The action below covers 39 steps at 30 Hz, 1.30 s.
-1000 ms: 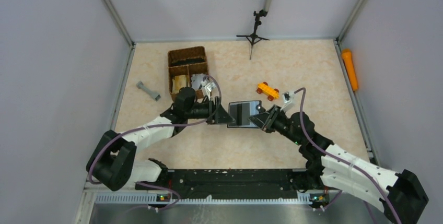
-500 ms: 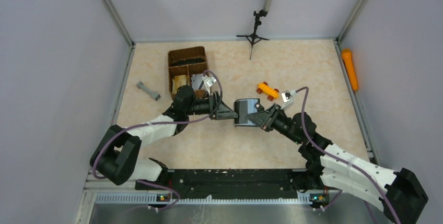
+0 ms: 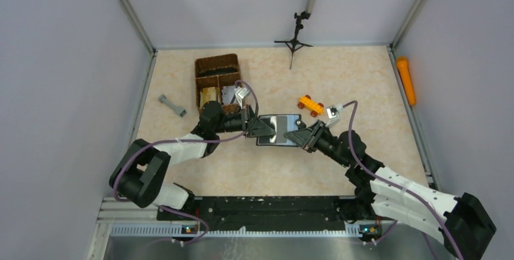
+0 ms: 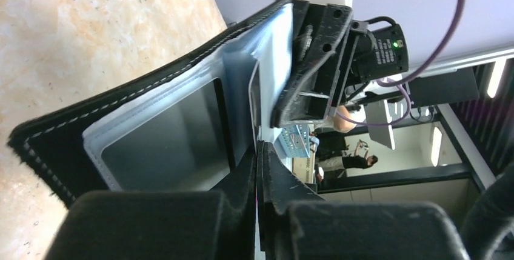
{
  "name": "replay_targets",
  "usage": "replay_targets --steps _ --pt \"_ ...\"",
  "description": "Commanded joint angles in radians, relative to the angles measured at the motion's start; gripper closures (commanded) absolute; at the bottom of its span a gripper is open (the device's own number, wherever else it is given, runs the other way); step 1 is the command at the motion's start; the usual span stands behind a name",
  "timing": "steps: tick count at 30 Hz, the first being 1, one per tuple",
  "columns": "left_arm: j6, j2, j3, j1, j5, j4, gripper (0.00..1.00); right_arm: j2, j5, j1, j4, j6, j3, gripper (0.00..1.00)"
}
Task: Take the credit cards out of the card holder
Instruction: Remove the credit card from the card holder, then place the credit card in the storage box.
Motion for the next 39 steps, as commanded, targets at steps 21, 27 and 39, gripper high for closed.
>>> replay_targets --steps 21,27,39 --pt "0.362 -0.145 0.098 0.234 0.005 -0.485 1.0 -0.174 0.158 -0.006 -0.185 -0.13 0.005 1.0" --pt "0.798 -0.154 0.444 0.234 -0.515 -1.208 1.0 -0.181 0.169 -0.007 -0.323 -0.291 0.107 1.0" --pt "1.454 0.015 0.703 0.23 -1.019 -1.225 1.0 -0.201 0.16 -0.007 -0.544 -0.426 0.242 1.0"
